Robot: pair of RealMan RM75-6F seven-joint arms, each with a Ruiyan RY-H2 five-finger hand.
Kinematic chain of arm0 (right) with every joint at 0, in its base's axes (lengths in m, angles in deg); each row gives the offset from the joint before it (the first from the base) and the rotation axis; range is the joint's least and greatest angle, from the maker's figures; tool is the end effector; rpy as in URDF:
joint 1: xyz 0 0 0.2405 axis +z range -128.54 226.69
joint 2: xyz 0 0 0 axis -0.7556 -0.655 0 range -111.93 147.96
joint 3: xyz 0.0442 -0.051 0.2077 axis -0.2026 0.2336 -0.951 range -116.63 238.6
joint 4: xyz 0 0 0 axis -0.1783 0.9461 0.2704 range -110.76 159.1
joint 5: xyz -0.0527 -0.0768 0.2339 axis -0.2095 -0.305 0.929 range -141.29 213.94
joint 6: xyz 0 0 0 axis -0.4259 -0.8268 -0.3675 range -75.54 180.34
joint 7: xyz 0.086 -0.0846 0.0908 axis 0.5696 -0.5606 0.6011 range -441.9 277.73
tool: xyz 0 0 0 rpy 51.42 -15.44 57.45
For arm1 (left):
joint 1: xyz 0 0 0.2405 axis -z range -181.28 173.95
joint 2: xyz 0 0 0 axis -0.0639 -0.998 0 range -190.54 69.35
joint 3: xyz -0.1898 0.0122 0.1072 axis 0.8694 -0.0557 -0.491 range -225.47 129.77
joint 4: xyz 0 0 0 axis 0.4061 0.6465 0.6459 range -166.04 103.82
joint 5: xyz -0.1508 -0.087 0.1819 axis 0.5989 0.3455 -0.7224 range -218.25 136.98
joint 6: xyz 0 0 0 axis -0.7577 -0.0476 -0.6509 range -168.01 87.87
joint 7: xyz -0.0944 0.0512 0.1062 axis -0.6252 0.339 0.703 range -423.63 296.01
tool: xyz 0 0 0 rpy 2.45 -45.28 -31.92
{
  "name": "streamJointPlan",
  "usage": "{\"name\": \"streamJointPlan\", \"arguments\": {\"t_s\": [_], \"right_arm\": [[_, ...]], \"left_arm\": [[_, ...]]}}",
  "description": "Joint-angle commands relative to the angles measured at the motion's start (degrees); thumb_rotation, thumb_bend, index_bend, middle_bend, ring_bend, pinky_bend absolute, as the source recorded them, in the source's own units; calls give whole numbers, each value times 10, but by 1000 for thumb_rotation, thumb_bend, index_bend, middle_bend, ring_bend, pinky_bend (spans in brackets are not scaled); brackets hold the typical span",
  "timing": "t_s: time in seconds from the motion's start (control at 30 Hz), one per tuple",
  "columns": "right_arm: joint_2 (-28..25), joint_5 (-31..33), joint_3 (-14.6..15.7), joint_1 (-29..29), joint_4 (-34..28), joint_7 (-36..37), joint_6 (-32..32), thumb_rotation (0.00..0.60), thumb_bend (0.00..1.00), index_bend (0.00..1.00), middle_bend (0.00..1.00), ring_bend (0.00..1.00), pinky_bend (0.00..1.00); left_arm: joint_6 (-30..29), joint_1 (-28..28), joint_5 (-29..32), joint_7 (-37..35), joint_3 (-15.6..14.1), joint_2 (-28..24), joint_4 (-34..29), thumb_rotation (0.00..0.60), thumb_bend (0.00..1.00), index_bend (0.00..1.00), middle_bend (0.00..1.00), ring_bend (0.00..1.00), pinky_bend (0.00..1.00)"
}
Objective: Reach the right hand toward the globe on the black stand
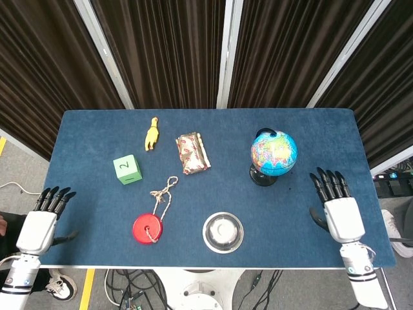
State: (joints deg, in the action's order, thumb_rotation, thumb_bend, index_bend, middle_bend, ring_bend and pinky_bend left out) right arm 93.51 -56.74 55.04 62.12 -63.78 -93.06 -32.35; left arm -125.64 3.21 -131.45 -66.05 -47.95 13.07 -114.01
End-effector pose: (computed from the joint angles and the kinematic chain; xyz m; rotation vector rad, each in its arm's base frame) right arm -0.2282 -0.2344 0.0547 1.5424 -0.6584 1.0545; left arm -0.2922 0.1865 0.0591 -1.4888 -0.9108 -0.9774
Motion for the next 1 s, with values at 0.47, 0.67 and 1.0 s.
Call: {"name": "streamJointPlan", "arguments": {"t_s": [0.47,0.67,1.0], "right_arm": [[36,43,-37,92,-19,-77,113,600,196,0,0,0,0],[33,67,-39,95,-19,-90,120,600,192,0,0,0,0],[30,242,-77,71,-45,-143,128,600,176,0,0,0,0]], "left_arm": [[-1,-4,7,-18,1,6,21,600,0,146,89,24,50],[-2,-5,6,-22,-1,8,25,600,0,146,89,24,50],[0,-5,6,-23,-2,8,26,600,0,146,89,24,50]]}}
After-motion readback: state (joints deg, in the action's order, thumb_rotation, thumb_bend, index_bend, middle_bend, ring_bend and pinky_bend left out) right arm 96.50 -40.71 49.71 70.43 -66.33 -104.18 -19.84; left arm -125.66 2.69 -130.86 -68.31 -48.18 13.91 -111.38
